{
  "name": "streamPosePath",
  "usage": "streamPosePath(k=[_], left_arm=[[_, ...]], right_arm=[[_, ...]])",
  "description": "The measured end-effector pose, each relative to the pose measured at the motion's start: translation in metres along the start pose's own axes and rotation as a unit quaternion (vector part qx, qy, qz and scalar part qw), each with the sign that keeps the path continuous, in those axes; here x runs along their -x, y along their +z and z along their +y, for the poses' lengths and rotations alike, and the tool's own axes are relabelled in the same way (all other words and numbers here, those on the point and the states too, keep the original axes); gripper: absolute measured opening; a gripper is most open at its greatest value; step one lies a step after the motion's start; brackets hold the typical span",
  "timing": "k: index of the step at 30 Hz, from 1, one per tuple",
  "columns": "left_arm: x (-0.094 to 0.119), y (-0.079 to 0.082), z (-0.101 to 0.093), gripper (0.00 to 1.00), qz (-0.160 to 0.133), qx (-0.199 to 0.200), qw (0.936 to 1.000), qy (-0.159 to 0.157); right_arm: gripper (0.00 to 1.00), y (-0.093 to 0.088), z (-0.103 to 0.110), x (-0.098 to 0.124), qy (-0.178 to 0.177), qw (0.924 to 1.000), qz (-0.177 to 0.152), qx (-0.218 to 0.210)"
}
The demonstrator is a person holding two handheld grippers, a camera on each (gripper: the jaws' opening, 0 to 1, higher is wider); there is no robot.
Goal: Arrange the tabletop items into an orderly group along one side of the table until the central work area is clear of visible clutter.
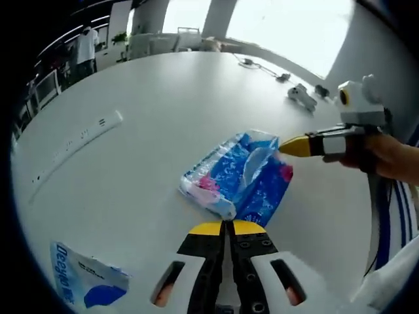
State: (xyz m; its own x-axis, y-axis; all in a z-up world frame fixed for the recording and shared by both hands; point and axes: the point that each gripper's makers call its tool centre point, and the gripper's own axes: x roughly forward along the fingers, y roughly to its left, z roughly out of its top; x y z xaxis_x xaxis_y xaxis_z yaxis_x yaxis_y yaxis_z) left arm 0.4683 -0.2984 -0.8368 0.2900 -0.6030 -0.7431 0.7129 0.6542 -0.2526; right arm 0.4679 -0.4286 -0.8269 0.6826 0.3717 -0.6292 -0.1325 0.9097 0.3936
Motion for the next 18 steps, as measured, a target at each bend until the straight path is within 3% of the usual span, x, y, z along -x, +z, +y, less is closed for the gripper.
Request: streamPosePath(k=[8, 13, 18], left_arm=[[0.0009, 0.0014, 0.0006, 0.0, 0.0, 0.0, 1.0, 0.002], [0.0024, 0.001, 0.003, 0.01, -0.007, 0.007, 0.9999, 0.009], [0.0086, 0.0075, 0.0073, 0.27, -0.027, 0.027, 0.999, 0.023]], right_arm=[[0.02, -0.0014, -0.0014, -0.0003, -0.003, 1.0, 0.003, -0.001], [0.15, -0.0039, 0.0009, -0.0011, 0.008, 0.9998, 0.003, -0.017], [0.32, -0.0043, 0.0055, 0.0019, 0.001, 0.9999, 0.007, 0.008]])
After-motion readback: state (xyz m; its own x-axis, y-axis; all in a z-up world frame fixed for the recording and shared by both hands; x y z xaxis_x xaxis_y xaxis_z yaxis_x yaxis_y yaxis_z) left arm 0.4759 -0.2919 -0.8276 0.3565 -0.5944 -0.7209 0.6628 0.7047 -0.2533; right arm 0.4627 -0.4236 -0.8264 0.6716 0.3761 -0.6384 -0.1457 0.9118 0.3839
